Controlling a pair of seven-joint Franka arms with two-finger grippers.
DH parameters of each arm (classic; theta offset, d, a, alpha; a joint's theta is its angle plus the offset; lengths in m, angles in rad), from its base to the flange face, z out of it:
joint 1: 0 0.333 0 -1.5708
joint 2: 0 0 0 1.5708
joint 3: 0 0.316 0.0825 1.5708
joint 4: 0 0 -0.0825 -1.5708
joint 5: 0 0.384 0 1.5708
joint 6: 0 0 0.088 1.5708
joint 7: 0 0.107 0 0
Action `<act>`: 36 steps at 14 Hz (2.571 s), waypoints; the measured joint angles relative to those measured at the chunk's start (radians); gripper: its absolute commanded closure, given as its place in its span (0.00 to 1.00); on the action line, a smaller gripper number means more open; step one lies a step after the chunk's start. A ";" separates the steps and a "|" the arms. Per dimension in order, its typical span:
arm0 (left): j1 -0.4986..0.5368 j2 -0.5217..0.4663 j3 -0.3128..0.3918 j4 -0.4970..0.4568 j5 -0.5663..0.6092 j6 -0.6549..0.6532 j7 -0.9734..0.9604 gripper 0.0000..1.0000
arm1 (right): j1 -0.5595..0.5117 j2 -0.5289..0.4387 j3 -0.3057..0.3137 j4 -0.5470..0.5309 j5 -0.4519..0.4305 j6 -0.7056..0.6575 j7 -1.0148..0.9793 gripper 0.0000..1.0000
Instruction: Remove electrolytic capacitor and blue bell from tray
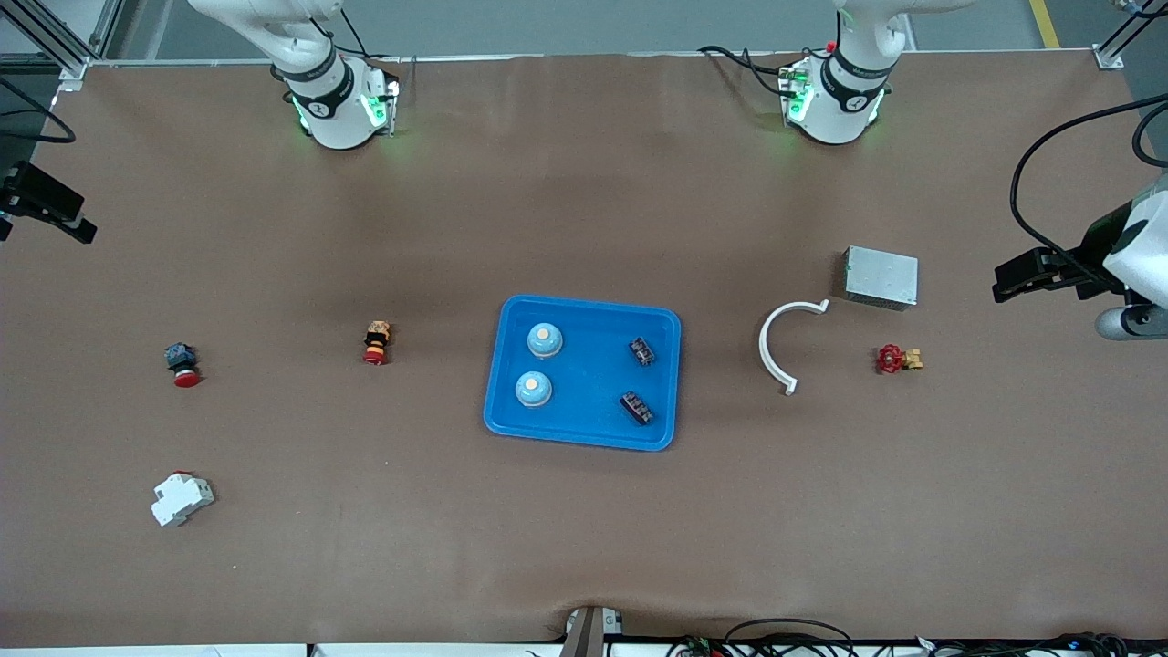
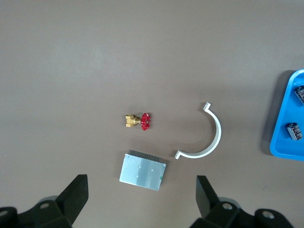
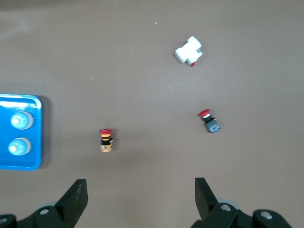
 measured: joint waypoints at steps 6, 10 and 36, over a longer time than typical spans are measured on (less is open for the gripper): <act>0.001 0.000 0.003 0.000 -0.028 0.000 0.000 0.00 | 0.000 0.000 0.002 0.000 -0.023 0.001 -0.001 0.00; -0.002 0.000 -0.001 0.001 -0.034 0.000 -0.020 0.00 | 0.000 0.000 -0.001 -0.013 0.025 0.000 0.000 0.00; -0.237 0.368 -0.325 -0.021 0.043 0.330 -1.242 0.00 | 0.422 0.157 0.022 -0.419 0.111 0.523 0.731 0.00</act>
